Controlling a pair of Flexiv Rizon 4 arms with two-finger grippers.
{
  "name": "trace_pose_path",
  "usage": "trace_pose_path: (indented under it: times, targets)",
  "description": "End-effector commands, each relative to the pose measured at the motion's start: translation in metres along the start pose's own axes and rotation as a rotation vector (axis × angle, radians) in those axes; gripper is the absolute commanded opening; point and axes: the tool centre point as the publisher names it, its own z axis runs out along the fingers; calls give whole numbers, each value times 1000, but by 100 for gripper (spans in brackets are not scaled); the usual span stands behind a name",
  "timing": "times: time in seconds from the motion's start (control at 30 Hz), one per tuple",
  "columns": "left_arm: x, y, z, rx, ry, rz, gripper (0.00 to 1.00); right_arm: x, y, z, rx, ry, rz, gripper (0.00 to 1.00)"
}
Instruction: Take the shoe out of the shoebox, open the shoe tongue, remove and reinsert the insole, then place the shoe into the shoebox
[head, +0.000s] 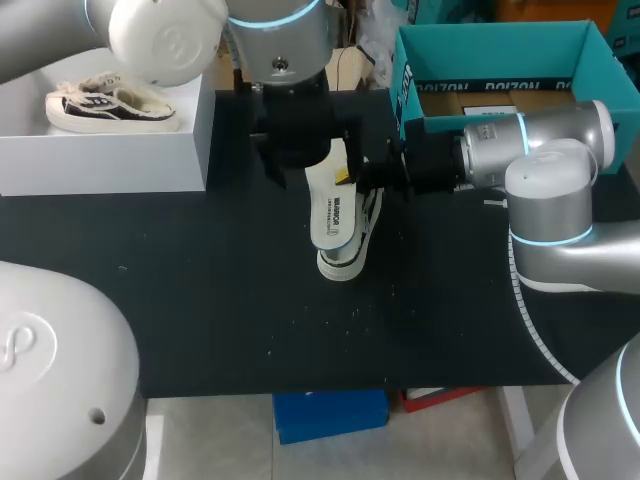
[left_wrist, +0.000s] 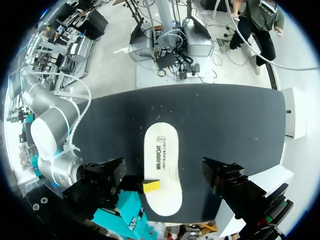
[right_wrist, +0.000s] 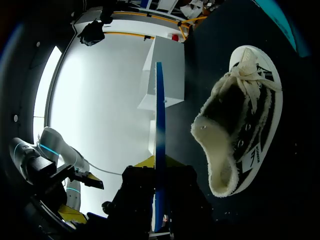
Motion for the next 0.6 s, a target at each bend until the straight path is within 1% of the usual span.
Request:
trace_pose_path:
  times: [0.03, 0.23, 0.4, 0.6]
  targets:
    - [-2, 23, 0, 16, 3, 13, 100, 0, 0, 1, -2, 1, 0, 0]
    - [1, 53, 1, 20, 2, 35, 100, 0, 0, 1, -2, 1, 0, 0]
    - [9, 79, 6, 35, 2, 39, 100, 0, 0, 1, -2, 1, 0, 0]
    - [12, 109, 13, 45, 14, 46, 100, 0, 0, 1, -2, 1, 0, 0]
